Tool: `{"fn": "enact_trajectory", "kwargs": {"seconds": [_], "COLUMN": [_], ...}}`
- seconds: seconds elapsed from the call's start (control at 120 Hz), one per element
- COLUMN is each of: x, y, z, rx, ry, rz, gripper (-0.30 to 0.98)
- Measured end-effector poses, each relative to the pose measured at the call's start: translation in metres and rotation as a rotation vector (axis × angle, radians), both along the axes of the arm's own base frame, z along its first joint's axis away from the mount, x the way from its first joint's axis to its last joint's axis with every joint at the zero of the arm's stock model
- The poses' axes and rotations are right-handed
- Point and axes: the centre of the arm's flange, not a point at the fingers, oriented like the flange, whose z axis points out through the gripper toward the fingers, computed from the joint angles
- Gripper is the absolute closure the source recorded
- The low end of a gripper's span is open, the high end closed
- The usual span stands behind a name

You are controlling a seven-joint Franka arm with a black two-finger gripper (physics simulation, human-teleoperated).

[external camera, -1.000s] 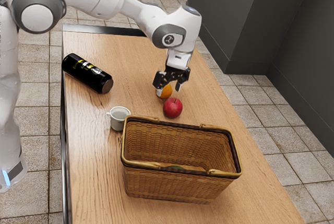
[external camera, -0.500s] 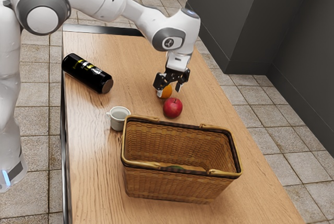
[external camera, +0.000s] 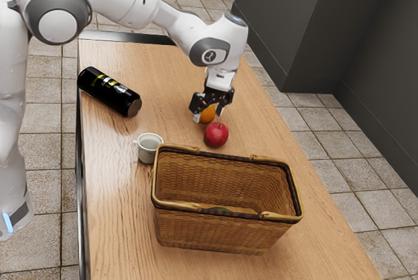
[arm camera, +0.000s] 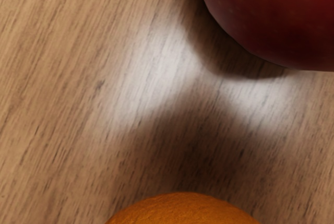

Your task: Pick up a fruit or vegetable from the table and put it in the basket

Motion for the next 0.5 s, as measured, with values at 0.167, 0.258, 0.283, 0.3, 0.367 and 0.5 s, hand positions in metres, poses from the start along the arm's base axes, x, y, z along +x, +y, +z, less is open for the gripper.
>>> {"fn": "enact_trajectory", "kwargs": {"seconds": [0.167,0.258,0.283,0.3,0.367,0.5], "x": [0.0003,-0.0001,-0.0003,-0.0004,-0.0007,0.0001], "y": [0.0003,0.0024,0.0037,0.0046,0.0063,0.0052], "z": [-0.0006,-0.0007,-0.0007,-0.0009,-0.0013,-0.0011], "rx": [0.000,-0.001,-0.002,-0.002,-0.004,-0.005], "ry": [-0.001,-0.001,-0.002,-0.001,-0.001,-0.002], "rz": [0.000,0.004,0.007,0.008,0.012,0.012], "gripper": [0.00,0.00,0.00,0.00,0.00,0.14]}}
